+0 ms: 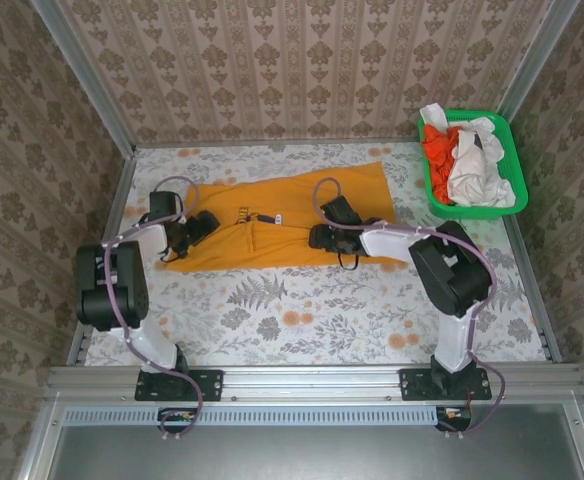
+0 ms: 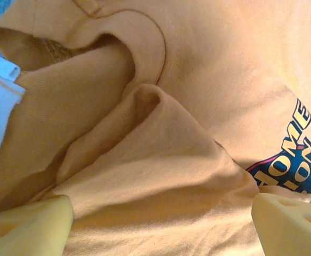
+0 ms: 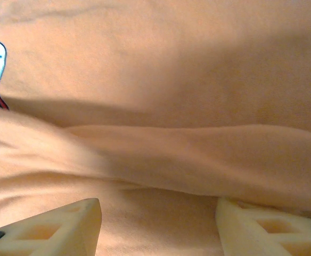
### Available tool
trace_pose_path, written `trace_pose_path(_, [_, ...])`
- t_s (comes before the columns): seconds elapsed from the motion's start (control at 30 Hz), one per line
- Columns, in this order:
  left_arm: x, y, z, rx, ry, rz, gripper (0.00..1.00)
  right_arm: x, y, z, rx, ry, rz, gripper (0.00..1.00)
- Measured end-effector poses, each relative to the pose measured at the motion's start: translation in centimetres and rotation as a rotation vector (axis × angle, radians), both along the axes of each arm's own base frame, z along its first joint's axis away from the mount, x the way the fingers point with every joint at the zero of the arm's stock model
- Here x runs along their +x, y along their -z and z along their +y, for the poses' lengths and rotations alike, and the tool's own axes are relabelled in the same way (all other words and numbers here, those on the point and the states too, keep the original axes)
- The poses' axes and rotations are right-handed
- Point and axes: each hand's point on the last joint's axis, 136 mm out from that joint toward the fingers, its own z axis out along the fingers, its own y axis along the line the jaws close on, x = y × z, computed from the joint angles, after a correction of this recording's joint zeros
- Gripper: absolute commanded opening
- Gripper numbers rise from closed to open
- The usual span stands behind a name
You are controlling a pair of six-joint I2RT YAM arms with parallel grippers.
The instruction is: Fold and stack the t-shirts
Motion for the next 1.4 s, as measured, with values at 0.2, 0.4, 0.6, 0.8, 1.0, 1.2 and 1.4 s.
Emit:
trace_pose_path(0.2, [-3.9,-0.1,-0.1,-0.001,-0.004,0.033,0.9,-4.5,0.0,-0.7,0.02,0.001,0.032,0.6])
trace_pose_path(0.4, [-3.1,-3.8,0.8,0.046,-0.013,-0.001,1.0,-4.1,-2.5,-0.7,0.014,-0.029,-0.007,0.61])
trace_pose_path(0.6, [4.0,-9.5,4.1,0.107,-0.038,-0.135,0.96,0.1,-7.4,-0.5,0.043,-0.032,-0.131,0.61])
trace_pose_path(0.8, [8.8,-7.5,5.7,0.138,0.009,-0.082,0.78,4.2,-10.6,-2.1,0.05,0.013,-0.212,0.61])
trace_pose_path(1.0, [10.7,-3.1,5.1,0.118,0.075,0.028,0.68,6.4,-9.1,-3.8,0.018,0.044,-0.189,0.61])
trace_pose_path(1.2, [12.4,-1.7,3.5,0.092,0.12,0.055,0.63,7.7,-6.9,-5.9,-0.022,0.075,-0.14,0.61])
trace_pose_path(1.4, [13.9,-1.4,2.0,0.078,0.157,0.054,0.43,10.3,-5.8,-8.8,-0.051,0.127,-0.117,0.62])
